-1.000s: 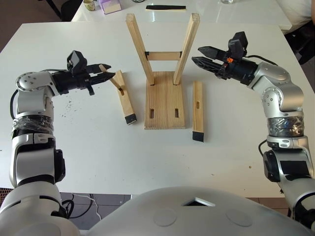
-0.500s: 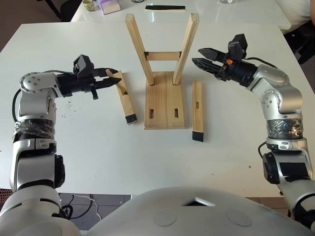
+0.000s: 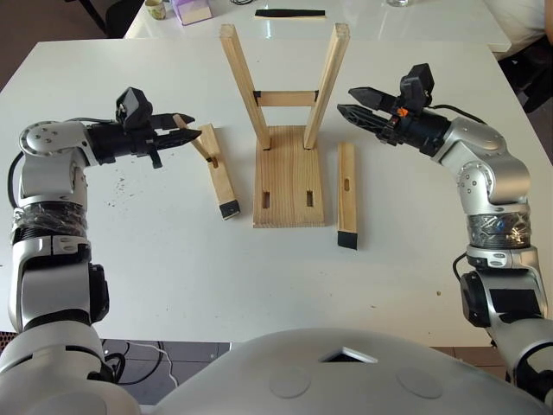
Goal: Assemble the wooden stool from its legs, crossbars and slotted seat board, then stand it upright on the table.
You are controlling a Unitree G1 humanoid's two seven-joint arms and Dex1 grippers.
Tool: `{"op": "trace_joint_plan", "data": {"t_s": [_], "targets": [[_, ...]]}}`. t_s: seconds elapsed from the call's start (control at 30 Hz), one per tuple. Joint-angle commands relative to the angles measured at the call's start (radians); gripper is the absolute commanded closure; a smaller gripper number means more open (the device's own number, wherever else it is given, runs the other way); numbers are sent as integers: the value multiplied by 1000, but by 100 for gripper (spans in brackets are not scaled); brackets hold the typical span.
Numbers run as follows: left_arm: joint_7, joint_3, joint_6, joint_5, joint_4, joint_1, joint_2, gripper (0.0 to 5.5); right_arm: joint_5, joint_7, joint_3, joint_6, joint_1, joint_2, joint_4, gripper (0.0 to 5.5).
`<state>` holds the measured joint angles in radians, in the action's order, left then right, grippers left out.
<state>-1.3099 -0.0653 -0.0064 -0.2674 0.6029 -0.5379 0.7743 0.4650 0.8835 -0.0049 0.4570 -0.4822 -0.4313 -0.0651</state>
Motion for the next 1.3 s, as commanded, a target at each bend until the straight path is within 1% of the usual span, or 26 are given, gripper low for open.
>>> {"op": "trace_joint_plan", "data": {"t_s": [0.03, 0.53, 0.97, 1.1, 1.3], "targets": [[-5, 21, 8, 16, 2, -2, -16, 420, 4, -7, -11, 8, 6, -4, 13, 328], [-25, 26, -23, 2, -43, -5, -20, 420, 2, -7, -1, 5, 11, 3, 8, 328], [-34, 39, -64, 25, 72, -16, -40, 420, 1, -6, 4, 12, 16, 5, 7, 328], [-63, 55, -52, 13, 42, 9, -43, 420, -1, -9, 6, 10, 21, 9, 4, 328], [-98, 54, -3, -13, -67, 77, -10, 420, 6, -21, 0, 19, 45, 11, 27, 328]]}}
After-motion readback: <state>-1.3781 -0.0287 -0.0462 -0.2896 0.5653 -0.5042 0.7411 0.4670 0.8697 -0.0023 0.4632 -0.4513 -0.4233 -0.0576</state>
